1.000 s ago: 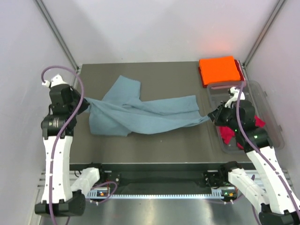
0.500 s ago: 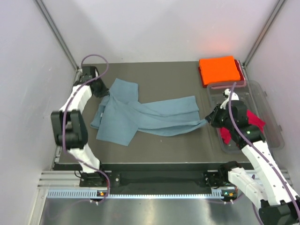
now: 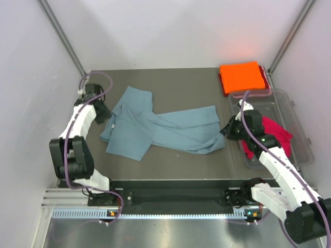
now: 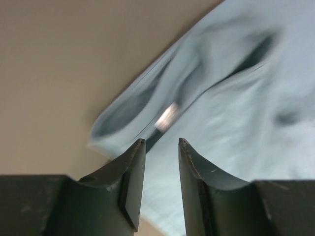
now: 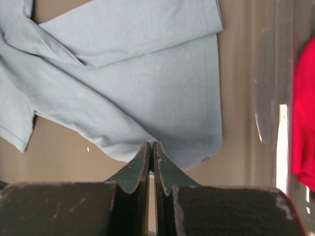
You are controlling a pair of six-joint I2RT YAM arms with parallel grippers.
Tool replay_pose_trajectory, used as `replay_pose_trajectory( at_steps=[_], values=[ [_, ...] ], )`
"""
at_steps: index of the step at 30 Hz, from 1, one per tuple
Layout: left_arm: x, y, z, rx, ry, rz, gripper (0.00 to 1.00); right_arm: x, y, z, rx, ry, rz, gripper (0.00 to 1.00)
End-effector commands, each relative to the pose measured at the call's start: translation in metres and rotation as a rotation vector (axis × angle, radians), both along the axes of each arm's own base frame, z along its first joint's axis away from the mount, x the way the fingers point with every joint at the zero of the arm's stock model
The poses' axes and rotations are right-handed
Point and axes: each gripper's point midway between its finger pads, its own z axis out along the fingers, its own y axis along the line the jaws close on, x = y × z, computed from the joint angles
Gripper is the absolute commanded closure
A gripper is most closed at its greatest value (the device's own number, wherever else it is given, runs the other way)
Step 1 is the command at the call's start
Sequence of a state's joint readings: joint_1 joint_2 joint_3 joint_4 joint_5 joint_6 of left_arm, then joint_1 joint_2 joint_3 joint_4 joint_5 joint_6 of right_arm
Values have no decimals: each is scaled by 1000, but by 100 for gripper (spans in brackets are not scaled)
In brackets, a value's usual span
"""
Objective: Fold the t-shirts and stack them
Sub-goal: Flatten the tshirt out
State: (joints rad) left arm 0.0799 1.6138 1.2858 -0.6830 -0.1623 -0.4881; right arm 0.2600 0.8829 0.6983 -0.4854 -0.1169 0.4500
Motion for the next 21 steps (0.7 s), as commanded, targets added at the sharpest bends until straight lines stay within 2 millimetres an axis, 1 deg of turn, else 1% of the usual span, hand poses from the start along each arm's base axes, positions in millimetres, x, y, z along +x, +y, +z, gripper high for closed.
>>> replay_pose_trajectory(
  at_steps=[1, 2, 3, 4, 5, 6, 8, 9, 11, 12, 16, 21],
  values=[
    [-45, 1, -21, -95, 53, 63, 62, 19, 13, 18, 50, -92, 31, 100],
    [-61, 5, -37, -114, 90, 88, 62, 19, 15, 18, 54, -92, 35, 100],
    [-68, 7, -42, -127, 101, 98, 61, 22, 16, 20, 64, -103, 39, 100],
    [-71, 5, -44, -163, 87, 94, 59, 21, 20, 20, 77, -104, 52, 100],
    [-78, 11, -51, -178, 98, 120, 57, 21, 22, 18, 88, -98, 56, 100],
    [-89, 6, -63, -223, 119, 123, 57, 22, 24, 18, 97, -95, 67, 100],
    [-94, 9, -66, -244, 98, 162, 57, 20, 30, 15, 117, -75, 87, 100],
    [-100, 7, -72, -257, 105, 183, 57, 20, 31, 15, 122, -79, 94, 100],
    [-100, 4, -71, -277, 77, 193, 57, 18, 32, 17, 131, -83, 98, 100],
    [-104, 3, -74, -278, 84, 209, 57, 18, 31, 19, 132, -94, 98, 100],
    [-123, 19, -84, -191, 129, 294, 57, 16, 32, 23, 137, -109, 103, 100],
    [-132, 19, -100, -192, 137, 336, 57, 15, 36, 20, 161, -97, 116, 100]
  ],
)
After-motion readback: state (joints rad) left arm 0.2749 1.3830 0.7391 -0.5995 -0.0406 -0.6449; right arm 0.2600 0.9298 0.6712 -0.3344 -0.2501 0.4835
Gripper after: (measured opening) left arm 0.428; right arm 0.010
